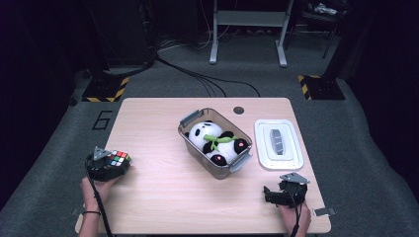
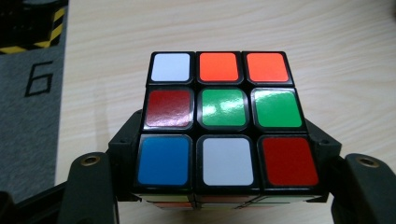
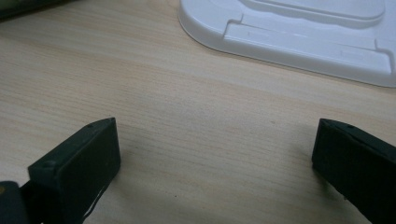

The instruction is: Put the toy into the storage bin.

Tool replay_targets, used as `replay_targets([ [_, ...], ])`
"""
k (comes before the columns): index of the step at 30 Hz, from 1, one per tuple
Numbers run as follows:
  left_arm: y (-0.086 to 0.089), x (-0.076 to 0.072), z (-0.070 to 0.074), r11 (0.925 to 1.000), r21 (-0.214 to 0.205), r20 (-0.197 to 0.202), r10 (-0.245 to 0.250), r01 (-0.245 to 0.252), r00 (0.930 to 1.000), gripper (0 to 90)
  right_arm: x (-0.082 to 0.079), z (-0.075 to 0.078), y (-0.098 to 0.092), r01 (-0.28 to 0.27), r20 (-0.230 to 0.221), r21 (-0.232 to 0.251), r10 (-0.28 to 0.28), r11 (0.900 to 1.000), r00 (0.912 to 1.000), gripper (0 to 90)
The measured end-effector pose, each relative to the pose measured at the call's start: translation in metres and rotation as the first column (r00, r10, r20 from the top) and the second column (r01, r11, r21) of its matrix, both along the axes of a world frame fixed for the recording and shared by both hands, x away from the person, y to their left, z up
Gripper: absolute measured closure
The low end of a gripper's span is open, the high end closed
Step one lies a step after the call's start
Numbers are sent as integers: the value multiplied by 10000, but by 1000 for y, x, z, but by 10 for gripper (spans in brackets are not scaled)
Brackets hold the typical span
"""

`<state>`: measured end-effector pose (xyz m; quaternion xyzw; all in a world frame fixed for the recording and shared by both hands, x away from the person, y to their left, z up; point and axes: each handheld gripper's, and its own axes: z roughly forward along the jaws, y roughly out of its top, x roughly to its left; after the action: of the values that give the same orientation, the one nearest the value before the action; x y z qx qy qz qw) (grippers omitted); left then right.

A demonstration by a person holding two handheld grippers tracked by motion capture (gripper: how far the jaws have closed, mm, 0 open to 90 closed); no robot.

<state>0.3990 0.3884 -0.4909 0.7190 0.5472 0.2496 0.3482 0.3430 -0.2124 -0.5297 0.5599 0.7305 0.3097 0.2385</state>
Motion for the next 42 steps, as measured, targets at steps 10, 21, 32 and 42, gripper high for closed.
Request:
replay_targets([
  [10,-20,-1,27,9983,-137,230,-566,570,9981,341,0,0,0,0,-2,1,0,10000,10000,1],
  [21,-46,0,48,9931,220,271,-1160,1154,9929,340,0,0,0,1,1,1,-1,10000,10000,1],
  [32,-68,1,68,9868,268,262,-1604,1597,9867,340,0,0,0,-1,2,1,1,10000,10000,1],
  [42,-89,2,93,9759,438,563,-2159,2136,9748,341,0,0,0,0,-2,0,0,10000,10000,1],
])
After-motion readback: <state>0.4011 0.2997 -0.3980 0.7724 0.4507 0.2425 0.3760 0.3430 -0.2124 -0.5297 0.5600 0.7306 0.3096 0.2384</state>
